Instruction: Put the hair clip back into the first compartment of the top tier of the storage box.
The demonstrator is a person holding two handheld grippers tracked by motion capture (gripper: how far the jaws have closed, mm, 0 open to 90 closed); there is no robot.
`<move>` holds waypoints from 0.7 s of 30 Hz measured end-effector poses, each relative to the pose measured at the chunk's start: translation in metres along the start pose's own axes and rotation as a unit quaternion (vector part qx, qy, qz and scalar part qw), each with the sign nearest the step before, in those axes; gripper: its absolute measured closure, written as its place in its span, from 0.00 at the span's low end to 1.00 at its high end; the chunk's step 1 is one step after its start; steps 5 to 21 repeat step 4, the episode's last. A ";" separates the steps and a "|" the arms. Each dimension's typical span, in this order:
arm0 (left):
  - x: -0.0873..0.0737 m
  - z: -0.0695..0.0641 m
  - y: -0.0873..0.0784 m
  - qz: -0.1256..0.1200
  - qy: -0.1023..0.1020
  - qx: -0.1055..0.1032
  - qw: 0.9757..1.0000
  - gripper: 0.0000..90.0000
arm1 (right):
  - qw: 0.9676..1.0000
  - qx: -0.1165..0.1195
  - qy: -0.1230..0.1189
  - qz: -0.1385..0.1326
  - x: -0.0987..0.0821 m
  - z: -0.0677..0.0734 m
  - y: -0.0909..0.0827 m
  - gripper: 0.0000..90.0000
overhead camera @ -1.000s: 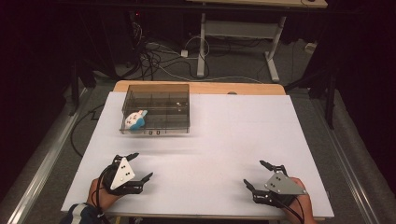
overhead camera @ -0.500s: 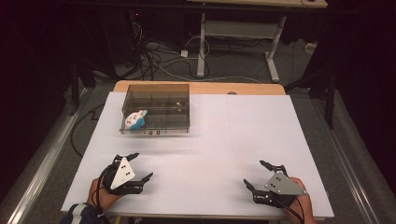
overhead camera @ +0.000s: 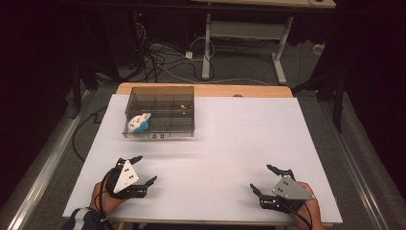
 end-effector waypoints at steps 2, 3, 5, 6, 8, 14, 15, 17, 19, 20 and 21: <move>0.000 0.001 0.000 0.000 -0.002 0.001 1.000 0.20 | 1.000 -0.001 0.001 -0.001 0.000 0.000 0.000 0.23; -0.001 0.002 0.000 0.000 -0.003 0.001 1.000 0.20 | 1.000 -0.001 0.002 -0.001 0.000 -0.001 0.000 0.23; -0.001 0.002 0.001 0.001 -0.003 0.001 1.000 0.20 | 1.000 0.000 0.002 -0.001 0.000 -0.001 0.000 0.23; -0.001 0.002 0.001 0.001 -0.003 0.001 1.000 0.20 | 1.000 0.000 0.002 -0.001 0.000 -0.001 0.000 0.23; -0.001 0.002 0.001 0.001 -0.003 0.001 1.000 0.20 | 1.000 0.000 0.002 -0.001 0.000 -0.001 0.000 0.23; -0.001 0.002 0.001 0.001 -0.003 0.001 1.000 0.20 | 1.000 0.000 0.002 -0.001 0.000 -0.001 0.000 0.23; -0.001 0.002 0.001 0.001 -0.003 0.001 1.000 0.20 | 1.000 0.000 0.002 -0.001 0.000 -0.001 0.000 0.23; -0.001 0.002 0.001 0.001 -0.003 0.001 1.000 0.20 | 1.000 0.000 0.002 -0.001 0.000 -0.001 0.000 0.23; -0.001 0.002 0.001 0.001 -0.003 0.001 1.000 0.20 | 1.000 0.000 0.002 -0.001 0.000 -0.001 0.000 0.23; -0.001 0.002 0.001 0.001 -0.003 0.001 1.000 0.20 | 1.000 0.000 0.002 -0.001 0.000 -0.001 0.000 0.23; -0.001 0.002 0.001 0.001 -0.003 0.001 1.000 0.20 | 1.000 0.000 0.002 -0.001 0.000 -0.001 0.000 0.23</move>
Point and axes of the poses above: each handheld gripper's, and its own axes: y roughly forward along the jaws, x roughly out of its top, z roughly to its left, the point moved 1 cm from there along y, roughly forward along the jaws, and after that the axes turned 12 degrees about y, right-handed, at the moved point
